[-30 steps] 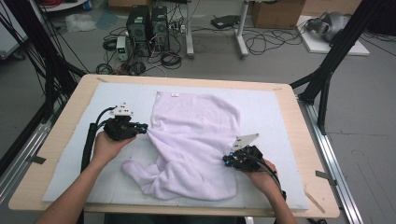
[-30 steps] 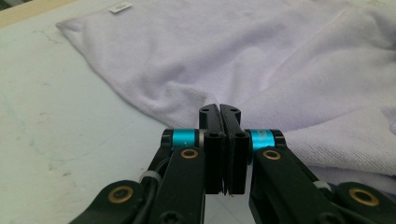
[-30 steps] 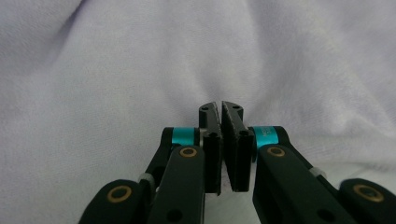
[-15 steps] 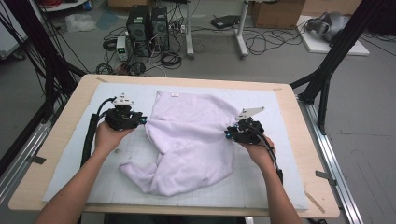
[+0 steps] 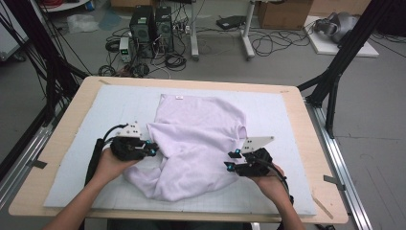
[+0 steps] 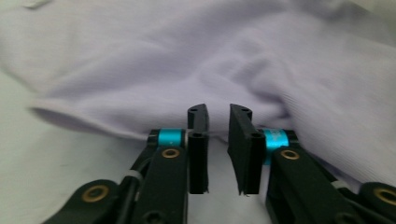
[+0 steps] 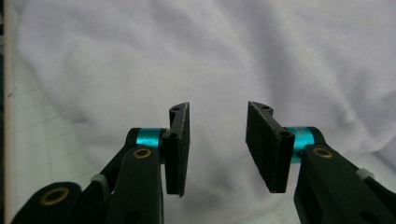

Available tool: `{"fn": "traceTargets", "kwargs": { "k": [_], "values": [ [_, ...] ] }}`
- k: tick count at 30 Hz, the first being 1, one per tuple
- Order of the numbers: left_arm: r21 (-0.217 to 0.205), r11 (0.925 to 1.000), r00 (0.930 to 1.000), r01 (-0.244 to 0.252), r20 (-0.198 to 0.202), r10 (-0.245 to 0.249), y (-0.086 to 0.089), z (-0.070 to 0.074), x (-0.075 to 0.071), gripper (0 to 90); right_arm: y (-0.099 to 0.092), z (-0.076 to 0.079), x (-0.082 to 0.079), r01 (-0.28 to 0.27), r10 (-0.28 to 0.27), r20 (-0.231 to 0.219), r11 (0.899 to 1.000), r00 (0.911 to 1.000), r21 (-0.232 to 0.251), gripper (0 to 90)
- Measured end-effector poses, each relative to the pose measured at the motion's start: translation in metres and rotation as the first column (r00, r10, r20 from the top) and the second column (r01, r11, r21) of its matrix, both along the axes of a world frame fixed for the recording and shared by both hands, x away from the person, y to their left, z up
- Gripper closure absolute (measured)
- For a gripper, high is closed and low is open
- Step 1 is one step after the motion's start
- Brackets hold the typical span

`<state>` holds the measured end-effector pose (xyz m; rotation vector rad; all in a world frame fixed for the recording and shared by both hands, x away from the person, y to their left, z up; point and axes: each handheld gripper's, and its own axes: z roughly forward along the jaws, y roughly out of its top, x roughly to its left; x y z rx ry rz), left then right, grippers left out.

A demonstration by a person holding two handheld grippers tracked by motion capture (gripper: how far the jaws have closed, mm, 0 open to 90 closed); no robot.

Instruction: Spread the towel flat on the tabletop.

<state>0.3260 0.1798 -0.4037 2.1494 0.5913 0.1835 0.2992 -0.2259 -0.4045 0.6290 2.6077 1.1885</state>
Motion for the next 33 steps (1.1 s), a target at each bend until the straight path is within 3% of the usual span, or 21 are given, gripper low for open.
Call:
{"fn": "traceTargets", "kwargs": {
  "k": [3,7,9,12,14,16,17,18,20,22,26,29,30,32,33],
  "values": [
    [-0.020,0.9989,0.9990,0.042,-0.015,-0.043,-0.008,-0.003,-0.009,73.6,-0.002,-0.010,-0.011,-0.013,0.014,-0.029,1.000,0.9995,0.026,58.2],
    [-0.021,0.9933,0.9928,0.114,-0.035,-0.114,-0.025,-0.006,-0.014,56.1,-0.002,-0.017,-0.023,-0.048,0.054,-0.068,0.995,0.9962,0.091,56.6],
    [-0.004,0.9907,0.9898,0.136,-0.041,-0.136,-0.032,-0.010,-0.015,52.3,0.002,-0.018,-0.027,-0.066,0.072,-0.066,0.994,0.9952,0.082,56.4],
    [0.053,0.9856,0.9857,0.161,-0.059,-0.158,-0.044,-0.020,-0.014,55.2,0.009,-0.023,-0.028,-0.081,0.085,-0.079,0.995,0.9932,0.058,55.6],
    [0.095,0.9808,0.9844,0.170,-0.061,-0.165,-0.048,-0.025,-0.015,68.1,0.014,-0.027,-0.025,-0.079,0.081,-0.082,0.996,0.9933,0.031,54.7],
    [0.093,0.9804,0.9841,0.173,-0.056,-0.169,-0.048,-0.025,-0.014,78.8,0.021,-0.033,-0.021,-0.088,0.088,-0.100,0.996,0.9911,-0.004,59.0],
    [0.085,0.9824,0.9852,0.167,-0.055,-0.162,-0.046,-0.023,-0.014,80.8,0.025,-0.036,-0.019,-0.102,0.098,-0.107,0.994,0.9894,-0.032,65.4],
    [0.069,0.9851,0.9866,0.157,-0.055,-0.154,-0.044,-0.021,-0.014,81.7,0.027,-0.036,-0.018,-0.121,0.118,-0.107,0.992,0.9873,-0.029,75.3],
    [0.026,0.9910,0.9898,0.131,-0.059,-0.129,-0.037,-0.014,-0.011,82.1,0.029,-0.031,-0.017,-0.136,0.131,-0.085,0.989,0.9877,-0.054,83.9],
    [-0.005,0.9959,0.9946,0.090,-0.051,-0.090,-0.029,-0.005,-0.007,82.2,0.031,-0.020,-0.015,-0.115,0.113,-0.029,0.990,0.9931,-0.075,84.6],
    [-0.045,0.9990,0.9997,-0.002,-0.025,0.001,-0.014,0.013,0.008,82.7,0.026,0.006,0.002,-0.061,0.062,0.038,0.997,0.9973,-0.046,85.0],
    [-0.050,0.9958,0.9969,-0.077,-0.022,0.076,-0.012,0.015,0.024,82.7,0.024,0.022,0.024,-0.024,0.024,0.065,1.000,0.9976,-0.008,84.9],
    [-0.032,0.9932,0.9936,-0.112,-0.020,0.111,-0.014,0.012,0.032,82.7,0.026,0.024,0.033,-0.014,0.015,0.059,1.000,0.9981,-0.007,85.0],
    [0.000,0.9859,0.9859,-0.167,-0.009,0.167,-0.017,0.005,0.045,82.7,0.033,0.022,0.051,0.010,-0.008,0.051,0.999,0.9987,-0.034,84.9],
    [0.008,0.9827,0.9826,-0.185,-0.011,0.185,-0.017,0.002,0.049,82.7,0.037,0.017,0.063,0.022,-0.021,0.022,0.999,0.9995,-0.037,84.9]
  ]
}}
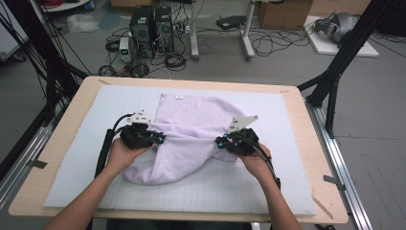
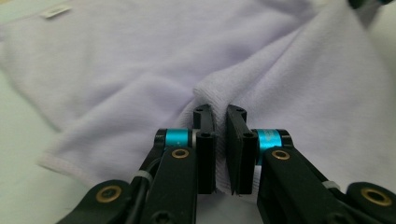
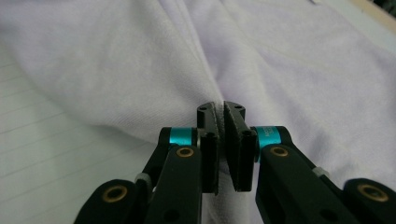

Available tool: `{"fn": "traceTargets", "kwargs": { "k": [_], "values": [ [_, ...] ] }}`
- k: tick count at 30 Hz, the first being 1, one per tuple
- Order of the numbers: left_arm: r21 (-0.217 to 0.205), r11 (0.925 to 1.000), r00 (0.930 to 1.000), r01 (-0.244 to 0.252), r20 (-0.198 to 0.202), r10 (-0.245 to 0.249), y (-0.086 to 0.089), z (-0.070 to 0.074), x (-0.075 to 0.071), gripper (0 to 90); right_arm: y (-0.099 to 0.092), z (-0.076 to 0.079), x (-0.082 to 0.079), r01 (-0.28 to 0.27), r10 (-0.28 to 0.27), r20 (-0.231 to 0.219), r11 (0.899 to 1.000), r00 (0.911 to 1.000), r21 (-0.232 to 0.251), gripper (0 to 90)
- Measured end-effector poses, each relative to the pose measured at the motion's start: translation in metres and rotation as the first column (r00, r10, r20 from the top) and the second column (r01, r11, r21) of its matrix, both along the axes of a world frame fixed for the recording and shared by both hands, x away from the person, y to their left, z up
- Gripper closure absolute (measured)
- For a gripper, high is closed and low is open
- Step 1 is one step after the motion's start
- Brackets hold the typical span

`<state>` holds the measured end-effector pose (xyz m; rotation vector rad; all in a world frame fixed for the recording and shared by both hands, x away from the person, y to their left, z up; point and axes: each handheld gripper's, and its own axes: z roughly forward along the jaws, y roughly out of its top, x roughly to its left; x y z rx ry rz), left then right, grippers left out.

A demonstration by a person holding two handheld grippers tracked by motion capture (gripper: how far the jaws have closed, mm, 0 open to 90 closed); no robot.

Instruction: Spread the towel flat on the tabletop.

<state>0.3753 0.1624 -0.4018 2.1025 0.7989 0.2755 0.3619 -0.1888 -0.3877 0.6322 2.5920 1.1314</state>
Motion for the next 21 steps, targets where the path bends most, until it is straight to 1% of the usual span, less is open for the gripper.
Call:
{"fn": "traceTargets", "kwargs": {
  "k": [1,2,3,4,5,6,7,8,9,10,11,13,14,16,17,18,19,20,21],
  "values": [
    [0.017,0.9998,0.9997,-0.010,-0.021,0.011,-0.001,-0.005,0.007,82.6,0.002,-0.004,0.007,0.011,-0.011,-0.010,1.000,0.9999,-0.006,84.8],
    [0.040,0.9990,0.9994,-0.021,-0.028,0.022,-0.003,-0.009,0.012,82.5,0.004,-0.010,0.014,0.022,-0.022,-0.031,1.000,0.9993,-0.016,84.8],
    [0.046,0.9985,0.9989,-0.027,-0.037,0.029,-0.004,-0.013,0.016,82.2,0.006,-0.016,0.021,0.037,-0.038,-0.058,0.999,0.9976,-0.016,84.7],
    [0.044,0.9987,0.9988,-0.026,-0.041,0.028,-0.004,-0.015,0.018,81.7,0.007,-0.023,0.027,0.043,-0.045,-0.080,0.999,0.9958,-0.022,84.5],
    [0.036,0.9989,0.9988,-0.029,-0.038,0.030,-0.004,-0.015,0.019,80.5,0.008,-0.029,0.031,0.048,-0.051,-0.098,0.998,0.9939,-0.033,84.0],
    [0.035,0.9991,0.9990,-0.024,-0.036,0.025,-0.003,-0.014,0.018,78.7,0.008,-0.033,0.034,0.049,-0.053,-0.110,0.998,0.9925,-0.034,83.1],
    [0.036,0.9992,0.9992,-0.017,-0.035,0.018,-0.002,-0.012,0.016,76.7,0.007,-0.035,0.035,0.056,-0.059,-0.121,0.998,0.9909,-0.028,82.1],
    [0.035,0.9993,0.9994,-0.009,-0.032,0.011,-0.001,-0.009,0.014,73.2,0.006,-0.034,0.034,0.056,-0.058,-0.120,0.998,0.9911,-0.022,80.5],
    [0.025,0.9997,0.9997,-0.006,-0.025,0.006,0.003,-0.005,0.011,70.1,0.005,-0.031,0.032,0.057,-0.059,-0.109,0.998,0.9923,-0.017,78.5],
    [0.018,0.9998,0.9998,-0.009,-0.016,0.009,0.006,-0.001,0.009,67.6,0.002,-0.025,0.029,0.057,-0.057,-0.090,0.998,0.9943,-0.003,76.8],
    [0.005,0.9999,0.9999,-0.011,-0.008,0.011,0.010,0.003,0.005,65.4,0.001,-0.022,0.026,0.059,-0.058,-0.082,0.998,0.9950,0.008,75.6],
    [-0.016,0.9999,0.9998,-0.001,0.020,0.001,0.017,0.012,-0.004,61.5,-0.004,-0.011,0.016,0.052,-0.050,-0.051,0.998,0.9974,0.047,72.6],
    [-0.014,0.9999,0.9995,0.007,0.032,-0.006,0.020,0.016,-0.009,60.4,-0.006,-0.007,0.010,0.041,-0.039,-0.027,0.996,0.9989,0.074,71.8],
    [-0.013,0.9996,0.9991,0.025,0.034,-0.024,0.025,0.021,-0.020,56.8,-0.008,-0.002,-0.003,0.026,-0.025,-0.009,0.995,0.9996,0.099,68.2],
    [-0.009,0.9995,0.9989,0.030,0.036,-0.030,0.026,0.023,-0.026,55.6,-0.008,-0.001,-0.009,0.016,-0.016,0.003,0.995,0.9999,0.095,66.6],
    [-0.008,0.9993,0.9986,0.037,0.039,-0.037,0.028,0.023,-0.031,54.2,-0.008,-0.001,-0.015,0.007,-0.007,-0.002,0.996,1.0000,0.088,64.2],
    [-0.009,0.9988,0.9981,0.048,0.039,-0.048,0.028,0.023,-0.036,53.4,-0.006,-0.001,-0.019,0.002,0.000,-0.022,0.997,0.9998,0.071,61.0],
    [-0.013,0.9985,0.9976,0.054,0.044,-0.053,0.028,0.023,-0.041,53.1,-0.004,-0.002,-0.023,-0.003,0.004,-0.018,0.998,0.9998,0.062,59.4],
    [-0.012,0.9981,0.9973,0.061,0.043,-0.060,0.028,0.022,-0.046,52.2,-0.002,-0.003,-0.029,-0.014,0.014,0.004,0.997,0.9999,0.071,57.8]
  ]
}}
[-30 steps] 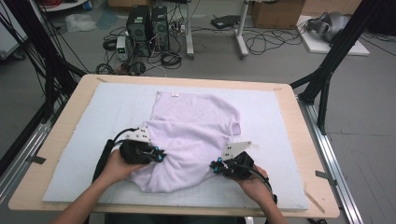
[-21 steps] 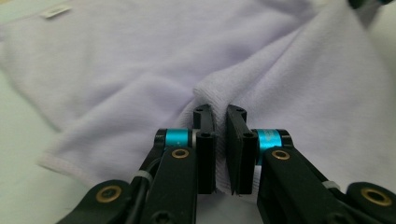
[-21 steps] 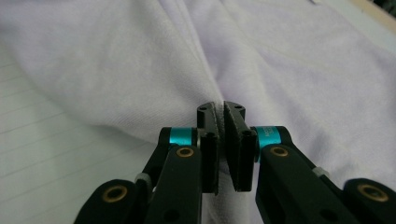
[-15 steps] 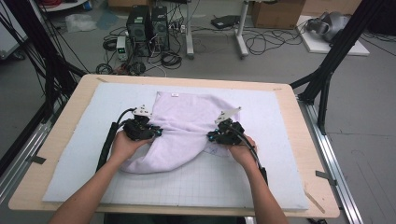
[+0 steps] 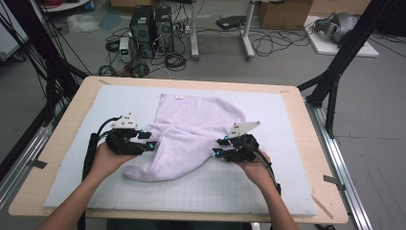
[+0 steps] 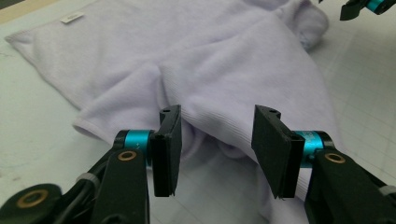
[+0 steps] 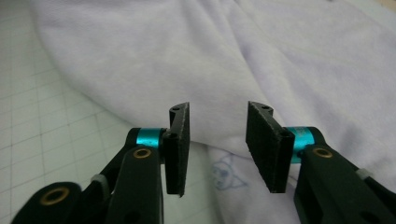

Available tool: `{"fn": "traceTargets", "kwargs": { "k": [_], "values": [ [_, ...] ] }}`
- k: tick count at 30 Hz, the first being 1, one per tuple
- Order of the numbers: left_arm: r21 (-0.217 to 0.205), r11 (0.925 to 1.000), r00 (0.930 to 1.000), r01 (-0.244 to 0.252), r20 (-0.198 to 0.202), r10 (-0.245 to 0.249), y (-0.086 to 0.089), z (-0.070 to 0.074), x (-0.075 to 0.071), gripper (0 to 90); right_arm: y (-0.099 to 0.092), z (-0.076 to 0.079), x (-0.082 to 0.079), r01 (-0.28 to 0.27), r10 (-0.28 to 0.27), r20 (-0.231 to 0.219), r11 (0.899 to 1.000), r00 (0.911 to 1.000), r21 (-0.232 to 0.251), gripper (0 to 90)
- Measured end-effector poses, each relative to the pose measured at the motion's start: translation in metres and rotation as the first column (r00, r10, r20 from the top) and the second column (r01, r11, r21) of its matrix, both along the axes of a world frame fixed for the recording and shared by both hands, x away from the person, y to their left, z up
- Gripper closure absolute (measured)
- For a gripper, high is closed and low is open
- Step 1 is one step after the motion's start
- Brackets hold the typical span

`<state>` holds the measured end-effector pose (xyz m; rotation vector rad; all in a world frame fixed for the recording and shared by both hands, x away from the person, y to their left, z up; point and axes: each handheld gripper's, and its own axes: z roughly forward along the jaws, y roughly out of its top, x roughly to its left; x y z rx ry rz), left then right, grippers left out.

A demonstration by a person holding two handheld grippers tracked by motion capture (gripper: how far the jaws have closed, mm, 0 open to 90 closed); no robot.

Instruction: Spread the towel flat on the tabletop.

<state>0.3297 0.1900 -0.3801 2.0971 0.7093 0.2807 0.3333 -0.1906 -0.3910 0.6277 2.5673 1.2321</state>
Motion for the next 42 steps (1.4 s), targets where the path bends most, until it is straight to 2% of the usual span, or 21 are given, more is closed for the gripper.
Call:
{"fn": "traceTargets", "kwargs": {
  "k": [2,4,6,8,9,13,15,17,19,21,22,24,27,30,33,35,37,40,42],
  "values": [
    [0.000,0.9998,0.9997,0.022,-0.007,-0.022,-0.003,-0.004,-0.008,50.8,0.004,-0.004,-0.006,-0.016,0.016,-0.006,1.000,0.9999,0.025,53.3],
    [-0.001,0.9982,0.9981,0.060,-0.014,-0.060,-0.006,-0.010,-0.017,50.0,0.008,-0.010,-0.010,-0.032,0.032,-0.010,0.999,0.9994,0.025,51.7],
    [0.011,0.9971,0.9969,0.076,-0.020,-0.076,-0.009,-0.017,-0.023,49.4,0.012,-0.017,-0.010,-0.036,0.037,-0.018,0.999,0.9991,0.032,49.6],
    [0.033,0.9953,0.9954,0.090,-0.034,-0.089,-0.009,-0.024,-0.028,48.8,0.017,-0.024,-0.009,-0.038,0.039,-0.045,0.999,0.9982,0.029,47.7],
    [0.042,0.9951,0.9954,0.090,-0.036,-0.088,-0.009,-0.027,-0.030,48.6,0.020,-0.027,-0.008,-0.035,0.036,-0.065,0.999,0.9972,0.016,47.0],
    [0.074,0.9929,0.9947,0.093,-0.049,-0.090,-0.004,-0.039,-0.038,51.0,0.036,-0.037,-0.007,-0.051,0.047,-0.058,0.997,0.9972,-0.057,48.2],
    [0.080,0.9916,0.9940,0.102,-0.048,-0.098,0.000,-0.041,-0.041,57.1,0.043,-0.042,-0.005,-0.052,0.047,-0.059,0.995,0.9971,-0.087,50.1],
    [0.098,0.9891,0.9931,0.110,-0.051,-0.106,0.001,-0.043,-0.042,64.4,0.049,-0.046,-0.003,-0.046,0.039,-0.065,0.994,0.9971,-0.099,54.4],
    [0.098,0.9883,0.9922,0.117,-0.054,-0.112,-0.001,-0.045,-0.042,73.4,0.054,-0.050,-0.001,-0.036,0.029,-0.059,0.993,0.9978,-0.112,59.9],
    [0.099,0.9872,0.9913,0.124,-0.055,-0.119,-0.003,-0.045,-0.040,79.1,0.056,-0.050,0.001,-0.034,0.029,-0.047,0.994,0.9985,-0.108,70.3],
    [0.099,0.9875,0.9915,0.123,-0.054,-0.118,-0.004,-0.045,-0.039,81.4,0.056,-0.050,0.001,-0.032,0.028,-0.037,0.993,0.9989,-0.111,79.1],
    [0.097,0.9878,0.9918,0.121,-0.052,-0.117,-0.005,-0.042,-0.039,83.7,0.053,-0.050,0.002,-0.045,0.041,-0.048,0.994,0.9980,-0.100,84.5],
    [0.077,0.9890,0.9905,0.126,-0.066,-0.121,-0.004,-0.039,-0.039,84.2,0.048,-0.046,0.000,-0.068,0.063,-0.063,0.995,0.9961,-0.077,85.8],
    [0.059,0.9908,0.9913,0.122,-0.057,-0.119,-0.001,-0.032,-0.042,84.6,0.039,-0.037,-0.008,-0.078,0.076,-0.038,0.995,0.9964,-0.055,86.0],
    [0.033,0.9907,0.9908,0.132,-0.034,-0.131,-0.003,-0.019,-0.048,84.7,0.029,-0.023,-0.017,-0.096,0.096,-0.015,0.995,0.9953,-0.018,85.9],
    [0.015,0.9893,0.9892,0.145,-0.026,-0.144,-0.005,-0.010,-0.051,84.6,0.022,-0.013,-0.027,-0.113,0.113,-0.005,0.994,0.9936,-0.004,85.9],
    [-0.003,0.9865,0.9865,0.163,-0.013,-0.164,-0.009,-0.001,-0.055,84.6,0.014,-0.005,-0.036,-0.110,0.110,0.014,0.994,0.9939,0.004,85.9],
    [-0.028,0.9811,0.9815,0.191,0.010,-0.191,-0.016,0.012,-0.063,84.6,-0.001,0.008,-0.050,-0.105,0.104,0.035,0.994,0.9940,0.041,85.9],
    [-0.030,0.9782,0.9785,0.206,0.023,-0.205,-0.022,0.019,-0.068,84.7,-0.010,0.018,-0.058,-0.109,0.107,0.051,0.993,0.9930,0.050,85.9]
  ]
}}
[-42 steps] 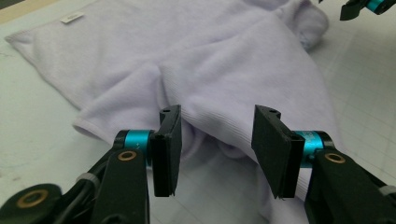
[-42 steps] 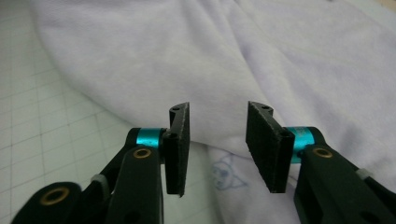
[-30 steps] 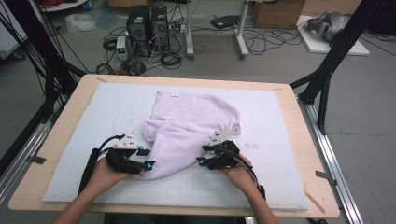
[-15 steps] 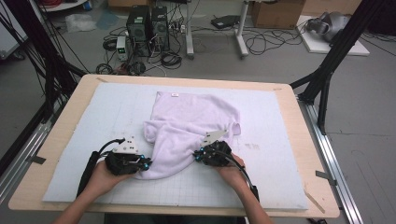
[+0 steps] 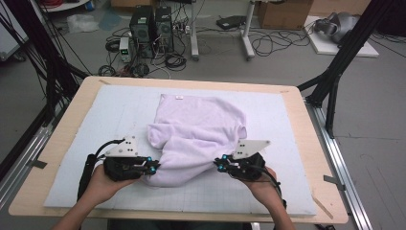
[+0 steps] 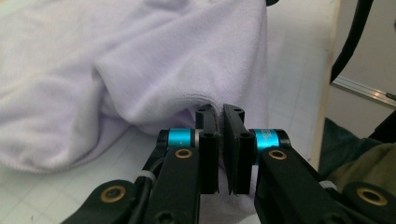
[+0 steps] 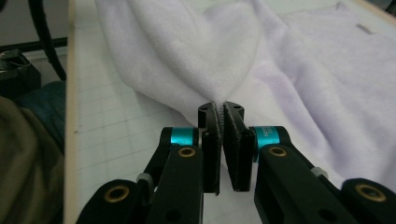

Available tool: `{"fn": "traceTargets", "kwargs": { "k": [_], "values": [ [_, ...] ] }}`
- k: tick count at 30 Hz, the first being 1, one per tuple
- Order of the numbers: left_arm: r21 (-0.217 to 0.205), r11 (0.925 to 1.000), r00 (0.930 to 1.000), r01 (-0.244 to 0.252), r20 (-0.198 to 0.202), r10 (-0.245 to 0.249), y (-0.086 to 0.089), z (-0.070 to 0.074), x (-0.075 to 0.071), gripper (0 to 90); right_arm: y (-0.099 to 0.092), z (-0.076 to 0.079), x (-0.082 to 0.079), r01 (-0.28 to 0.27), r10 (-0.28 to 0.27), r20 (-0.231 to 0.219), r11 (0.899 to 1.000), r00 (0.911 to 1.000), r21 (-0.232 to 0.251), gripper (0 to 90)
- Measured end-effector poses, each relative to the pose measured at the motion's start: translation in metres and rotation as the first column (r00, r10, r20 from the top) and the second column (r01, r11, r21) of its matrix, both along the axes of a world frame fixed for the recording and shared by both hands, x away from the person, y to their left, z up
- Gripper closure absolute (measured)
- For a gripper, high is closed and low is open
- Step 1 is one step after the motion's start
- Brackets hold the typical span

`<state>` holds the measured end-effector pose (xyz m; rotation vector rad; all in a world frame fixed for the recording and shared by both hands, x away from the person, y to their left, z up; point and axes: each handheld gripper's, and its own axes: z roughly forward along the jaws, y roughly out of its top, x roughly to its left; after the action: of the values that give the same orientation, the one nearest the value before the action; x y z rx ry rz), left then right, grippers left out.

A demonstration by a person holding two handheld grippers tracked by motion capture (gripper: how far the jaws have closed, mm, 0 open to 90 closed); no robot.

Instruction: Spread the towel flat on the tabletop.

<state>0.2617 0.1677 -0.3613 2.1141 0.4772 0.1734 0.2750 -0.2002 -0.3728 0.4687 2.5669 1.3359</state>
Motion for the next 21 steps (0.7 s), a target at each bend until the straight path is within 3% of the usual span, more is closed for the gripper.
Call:
{"fn": "traceTargets", "kwargs": {
  "k": [5,9,12,14,18,21],
  "values": [
    [-0.012,0.9992,0.9988,0.038,0.033,-0.037,-0.014,0.018,-0.008,84.7,-0.015,0.034,-0.017,-0.006,0.007,0.057,1.000,0.9983,-0.013,85.9],
    [0.002,1.0000,0.9989,0.003,0.046,-0.003,-0.021,0.019,0.002,84.6,-0.021,0.048,-0.013,0.025,-0.022,0.084,0.999,0.9962,-0.034,85.7],
    [0.043,0.9971,0.9977,-0.062,0.030,0.061,-0.025,0.005,0.025,84.5,-0.018,0.039,0.010,0.053,-0.050,0.053,0.997,0.9973,-0.050,85.7],
    [0.066,0.9914,0.9936,-0.113,0.011,0.113,-0.026,-0.008,0.043,84.5,-0.013,0.027,0.031,0.077,-0.076,0.019,0.995,0.9969,-0.056,85.6],
    [0.092,0.9764,0.9796,-0.195,-0.030,0.199,-0.026,-0.028,0.078,84.5,-0.001,-0.001,0.077,0.127,-0.132,-0.063,0.989,0.9893,-0.078,85.5],
    [0.113,0.9647,0.9681,-0.238,-0.053,0.245,-0.026,-0.042,0.096,84.4,0.005,-0.022,0.101,0.153,-0.164,-0.112,0.983,0.9801,-0.101,85.3]
  ]
}}
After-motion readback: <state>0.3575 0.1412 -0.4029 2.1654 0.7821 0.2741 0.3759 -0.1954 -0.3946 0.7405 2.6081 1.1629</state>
